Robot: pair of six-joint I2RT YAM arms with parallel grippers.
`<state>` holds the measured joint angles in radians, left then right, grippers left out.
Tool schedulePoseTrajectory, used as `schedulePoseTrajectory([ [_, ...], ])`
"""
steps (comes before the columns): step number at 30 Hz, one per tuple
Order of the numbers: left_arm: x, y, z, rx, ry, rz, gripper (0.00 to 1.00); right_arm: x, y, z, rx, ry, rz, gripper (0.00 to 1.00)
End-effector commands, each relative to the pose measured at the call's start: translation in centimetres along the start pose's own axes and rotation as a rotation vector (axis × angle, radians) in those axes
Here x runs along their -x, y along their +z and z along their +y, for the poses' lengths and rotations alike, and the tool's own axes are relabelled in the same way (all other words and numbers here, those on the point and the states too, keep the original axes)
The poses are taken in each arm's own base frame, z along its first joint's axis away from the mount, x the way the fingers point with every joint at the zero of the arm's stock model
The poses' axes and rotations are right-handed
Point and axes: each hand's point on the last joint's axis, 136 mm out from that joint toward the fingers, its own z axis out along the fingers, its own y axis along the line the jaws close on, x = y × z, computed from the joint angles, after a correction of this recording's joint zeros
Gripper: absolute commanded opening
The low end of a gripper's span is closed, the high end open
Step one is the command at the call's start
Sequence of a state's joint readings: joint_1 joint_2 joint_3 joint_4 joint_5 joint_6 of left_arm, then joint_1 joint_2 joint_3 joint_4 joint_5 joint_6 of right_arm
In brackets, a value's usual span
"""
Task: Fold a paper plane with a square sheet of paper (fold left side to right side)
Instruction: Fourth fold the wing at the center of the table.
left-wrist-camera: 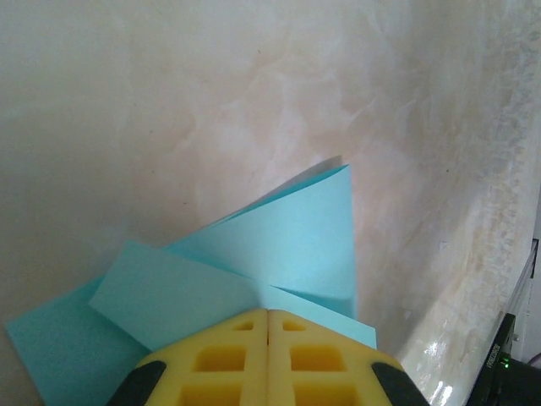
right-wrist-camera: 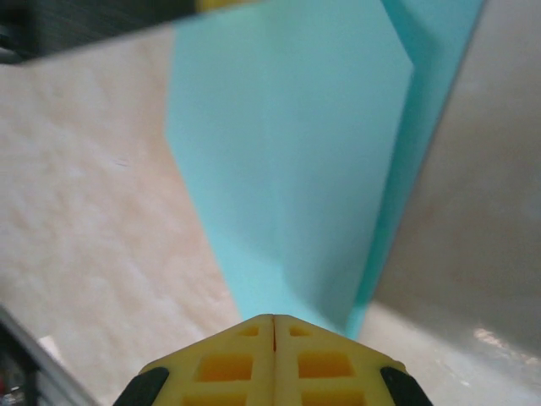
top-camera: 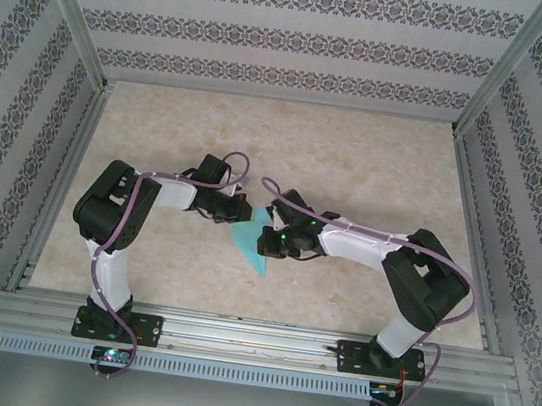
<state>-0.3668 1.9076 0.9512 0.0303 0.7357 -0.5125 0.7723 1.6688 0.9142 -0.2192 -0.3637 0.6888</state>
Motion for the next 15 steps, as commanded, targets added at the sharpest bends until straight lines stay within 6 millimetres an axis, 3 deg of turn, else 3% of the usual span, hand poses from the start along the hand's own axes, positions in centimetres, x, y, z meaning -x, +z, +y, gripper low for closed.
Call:
schedulePoseTrajectory([
  [1,-1.8,1.0,3.3,0.117,-0.023,0.047,0.0,1.6,-0.9,2.4,0.097,0.002,-0.041,0.0],
  [7,-1.9,1.0,3.4,0.122,-0.023,0.05,0.0,2.7,1.1,2.8,0.12,0.035,-0.065,0.0],
  [15,-1.8,1.0,3.4,0.125,-0.026,0.048,0.0,3.6,2.9,1.2,0.077,0.072,-0.078,0.0],
])
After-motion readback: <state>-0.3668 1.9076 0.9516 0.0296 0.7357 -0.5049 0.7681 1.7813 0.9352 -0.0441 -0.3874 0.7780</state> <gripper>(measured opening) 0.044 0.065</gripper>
